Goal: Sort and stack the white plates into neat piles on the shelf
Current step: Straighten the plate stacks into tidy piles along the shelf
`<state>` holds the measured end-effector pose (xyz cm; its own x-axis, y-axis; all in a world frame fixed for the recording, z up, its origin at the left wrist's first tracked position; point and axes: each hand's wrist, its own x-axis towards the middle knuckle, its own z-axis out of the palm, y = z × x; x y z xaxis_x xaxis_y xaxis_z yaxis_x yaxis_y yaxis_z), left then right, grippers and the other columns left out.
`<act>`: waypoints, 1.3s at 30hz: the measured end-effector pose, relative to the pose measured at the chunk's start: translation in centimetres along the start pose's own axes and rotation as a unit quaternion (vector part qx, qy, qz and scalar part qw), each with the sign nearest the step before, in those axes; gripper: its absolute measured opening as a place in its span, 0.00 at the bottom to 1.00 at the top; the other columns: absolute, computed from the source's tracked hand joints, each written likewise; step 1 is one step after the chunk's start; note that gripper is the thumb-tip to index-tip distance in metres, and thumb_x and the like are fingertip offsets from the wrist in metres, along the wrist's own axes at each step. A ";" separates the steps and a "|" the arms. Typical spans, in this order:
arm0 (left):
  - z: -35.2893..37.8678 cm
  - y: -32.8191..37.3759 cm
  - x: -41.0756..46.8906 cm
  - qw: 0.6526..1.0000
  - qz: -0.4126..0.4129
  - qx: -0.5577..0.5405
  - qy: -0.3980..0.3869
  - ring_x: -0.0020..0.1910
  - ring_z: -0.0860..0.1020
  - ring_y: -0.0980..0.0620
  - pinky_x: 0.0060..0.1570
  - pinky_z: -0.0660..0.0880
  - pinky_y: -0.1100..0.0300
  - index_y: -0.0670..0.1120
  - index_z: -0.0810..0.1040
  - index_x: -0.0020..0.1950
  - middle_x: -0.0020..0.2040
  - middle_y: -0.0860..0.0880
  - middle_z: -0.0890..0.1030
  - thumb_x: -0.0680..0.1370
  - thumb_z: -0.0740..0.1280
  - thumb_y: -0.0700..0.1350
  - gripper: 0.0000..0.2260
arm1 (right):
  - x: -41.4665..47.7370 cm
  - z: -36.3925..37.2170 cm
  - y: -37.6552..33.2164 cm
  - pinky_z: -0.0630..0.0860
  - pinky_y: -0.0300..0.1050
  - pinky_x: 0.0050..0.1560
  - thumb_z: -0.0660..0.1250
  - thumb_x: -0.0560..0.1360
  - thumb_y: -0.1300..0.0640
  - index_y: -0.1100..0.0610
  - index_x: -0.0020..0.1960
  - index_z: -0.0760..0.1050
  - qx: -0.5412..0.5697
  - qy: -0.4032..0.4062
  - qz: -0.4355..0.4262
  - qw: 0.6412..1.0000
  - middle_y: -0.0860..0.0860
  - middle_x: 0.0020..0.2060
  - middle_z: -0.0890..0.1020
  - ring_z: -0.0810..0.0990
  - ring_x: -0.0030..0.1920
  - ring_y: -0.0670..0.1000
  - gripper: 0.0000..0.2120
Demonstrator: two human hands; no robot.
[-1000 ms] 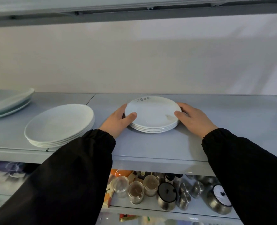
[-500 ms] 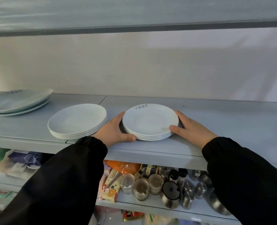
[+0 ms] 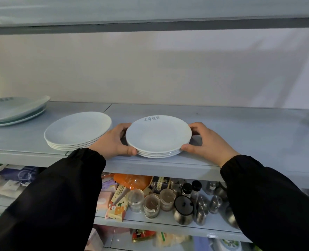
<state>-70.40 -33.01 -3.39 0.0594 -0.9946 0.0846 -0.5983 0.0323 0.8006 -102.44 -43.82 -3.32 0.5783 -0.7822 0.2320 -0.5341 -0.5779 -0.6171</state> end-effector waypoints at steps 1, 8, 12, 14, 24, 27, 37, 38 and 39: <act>-0.1 0.0 -0.1 1.000 0.000 -0.005 -0.002 0.70 0.69 0.57 0.72 0.65 0.51 0.53 0.64 0.72 0.69 0.57 0.72 0.49 0.81 0.69 0.56 | -0.1 0.0 0.0 0.70 0.44 0.63 0.73 0.65 0.33 0.49 0.69 0.65 0.006 0.002 0.003 1.000 0.45 0.67 0.74 0.73 0.64 0.44 0.39; 0.1 0.0 -0.2 0.999 0.014 -0.043 -0.008 0.67 0.68 0.68 0.67 0.65 0.67 0.54 0.61 0.73 0.67 0.64 0.70 0.49 0.81 0.68 0.57 | 0.0 -0.1 -0.5 0.71 0.46 0.62 0.71 0.64 0.30 0.42 0.75 0.58 0.000 -0.039 -0.037 0.999 0.39 0.68 0.70 0.70 0.66 0.45 0.45; 0.2 0.2 -0.2 0.998 0.027 -0.056 -0.003 0.63 0.69 0.73 0.62 0.66 0.73 0.56 0.62 0.70 0.65 0.66 0.71 0.50 0.81 0.67 0.54 | 0.0 -0.1 -0.5 0.72 0.46 0.61 0.70 0.63 0.29 0.40 0.75 0.59 -0.004 -0.039 -0.042 0.998 0.38 0.67 0.72 0.72 0.65 0.44 0.45; 0.1 0.2 -0.2 0.998 0.024 -0.059 0.002 0.65 0.70 0.71 0.63 0.66 0.71 0.57 0.63 0.70 0.65 0.66 0.71 0.49 0.81 0.67 0.54 | -0.1 -0.2 -0.6 0.73 0.47 0.61 0.69 0.63 0.28 0.40 0.73 0.60 -0.004 -0.037 -0.041 0.998 0.37 0.65 0.74 0.74 0.63 0.45 0.44; 0.2 0.5 -0.4 0.998 0.031 -0.052 -0.005 0.63 0.68 0.75 0.59 0.66 0.77 0.58 0.61 0.71 0.64 0.70 0.69 0.52 0.81 0.66 0.52 | 0.3 0.1 -0.3 0.75 0.47 0.57 0.70 0.63 0.27 0.39 0.69 0.62 0.008 -0.044 -0.020 0.999 0.38 0.63 0.75 0.74 0.62 0.44 0.40; 0.3 0.7 -0.5 0.999 0.023 -0.037 -0.001 0.62 0.69 0.75 0.58 0.66 0.77 0.64 0.65 0.65 0.61 0.72 0.73 0.52 0.81 0.66 0.46 | 0.3 0.1 -0.2 0.73 0.44 0.57 0.71 0.63 0.27 0.38 0.72 0.60 0.012 -0.048 -0.022 0.999 0.37 0.65 0.74 0.73 0.63 0.44 0.43; 0.3 1.0 -0.6 0.999 0.029 0.013 0.002 0.70 0.69 0.60 0.72 0.64 0.54 0.68 0.65 0.65 0.66 0.65 0.72 0.52 0.81 0.66 0.45 | 0.1 -0.1 -0.5 0.71 0.43 0.58 0.74 0.62 0.29 0.38 0.74 0.59 0.017 -0.055 -0.020 0.998 0.36 0.67 0.72 0.72 0.65 0.42 0.46; 0.3 1.1 -0.6 0.999 0.030 0.015 0.004 0.70 0.70 0.60 0.72 0.64 0.54 0.69 0.66 0.64 0.66 0.66 0.72 0.52 0.81 0.66 0.44 | 0.2 -0.1 -0.5 0.71 0.43 0.58 0.74 0.62 0.29 0.37 0.74 0.58 0.017 -0.055 -0.021 0.998 0.36 0.67 0.72 0.72 0.65 0.42 0.46; 0.3 1.1 -0.7 0.999 0.030 0.017 0.005 0.69 0.70 0.61 0.72 0.65 0.55 0.69 0.67 0.63 0.64 0.67 0.73 0.52 0.81 0.67 0.42 | 0.2 -0.1 -0.5 0.71 0.43 0.58 0.74 0.62 0.28 0.37 0.74 0.58 0.017 -0.055 -0.021 0.998 0.35 0.67 0.72 0.72 0.65 0.42 0.46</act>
<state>-71.36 -32.35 -2.71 0.0311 -0.9901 0.1371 -0.6282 0.0874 0.7732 -102.12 -43.71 -2.92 0.6650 -0.7259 0.1755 -0.4875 -0.5999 -0.6344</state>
